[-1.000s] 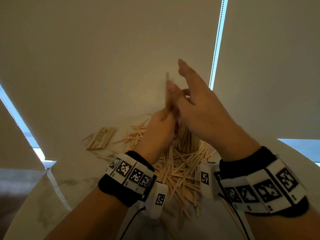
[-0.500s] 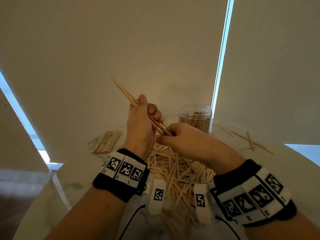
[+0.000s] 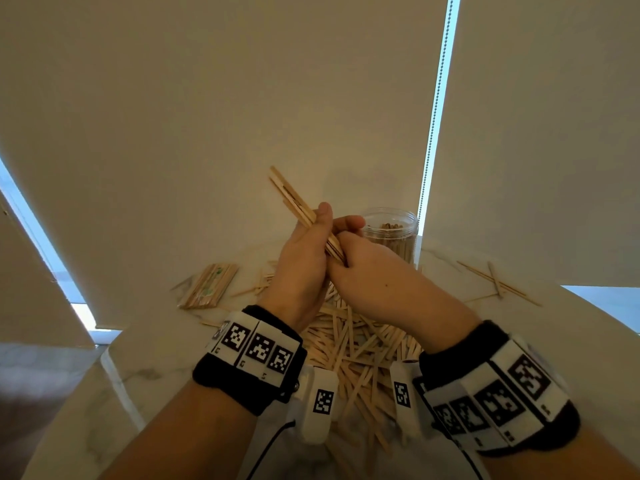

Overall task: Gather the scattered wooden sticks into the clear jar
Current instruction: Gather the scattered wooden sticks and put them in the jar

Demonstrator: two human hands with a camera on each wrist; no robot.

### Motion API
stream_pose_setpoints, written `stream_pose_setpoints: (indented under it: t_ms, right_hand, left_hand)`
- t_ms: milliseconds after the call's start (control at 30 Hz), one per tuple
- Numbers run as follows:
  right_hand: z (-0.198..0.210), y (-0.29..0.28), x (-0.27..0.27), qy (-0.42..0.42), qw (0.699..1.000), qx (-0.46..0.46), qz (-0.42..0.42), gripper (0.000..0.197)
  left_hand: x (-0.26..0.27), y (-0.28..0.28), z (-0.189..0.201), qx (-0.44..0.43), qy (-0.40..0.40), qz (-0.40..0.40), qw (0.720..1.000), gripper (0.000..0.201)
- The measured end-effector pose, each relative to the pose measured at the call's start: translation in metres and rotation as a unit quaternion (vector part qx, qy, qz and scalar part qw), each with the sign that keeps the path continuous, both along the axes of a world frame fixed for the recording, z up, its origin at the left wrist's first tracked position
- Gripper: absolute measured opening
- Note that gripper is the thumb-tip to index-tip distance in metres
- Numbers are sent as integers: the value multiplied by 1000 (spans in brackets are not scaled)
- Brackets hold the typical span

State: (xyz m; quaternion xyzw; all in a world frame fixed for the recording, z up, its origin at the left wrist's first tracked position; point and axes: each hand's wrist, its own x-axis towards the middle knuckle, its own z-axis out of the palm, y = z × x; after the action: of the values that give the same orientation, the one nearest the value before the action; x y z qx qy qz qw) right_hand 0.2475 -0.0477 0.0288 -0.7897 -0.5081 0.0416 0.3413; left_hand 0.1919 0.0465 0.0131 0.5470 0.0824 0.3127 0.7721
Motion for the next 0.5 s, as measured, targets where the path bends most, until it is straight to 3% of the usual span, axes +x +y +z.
stream_pose_setpoints:
  t_ms: [167, 300, 400, 500]
  right_hand:
    - [3, -6, 2, -52, 997, -59, 10, 24]
    - [4, -14, 6, -51, 988, -144, 28, 25]
    - [5, -13, 4, -51, 988, -141, 28, 25]
    - [5, -8, 3, -80, 994, -75, -16, 23]
  left_hand:
    - [-6, 11, 12, -40, -69, 37, 996, 12]
    - [-20, 37, 28, -148, -150, 133, 968, 23]
    - [-23, 43, 31, -123, -114, 128, 977, 38]
    - [-16, 31, 25, -70, -55, 100, 991, 44]
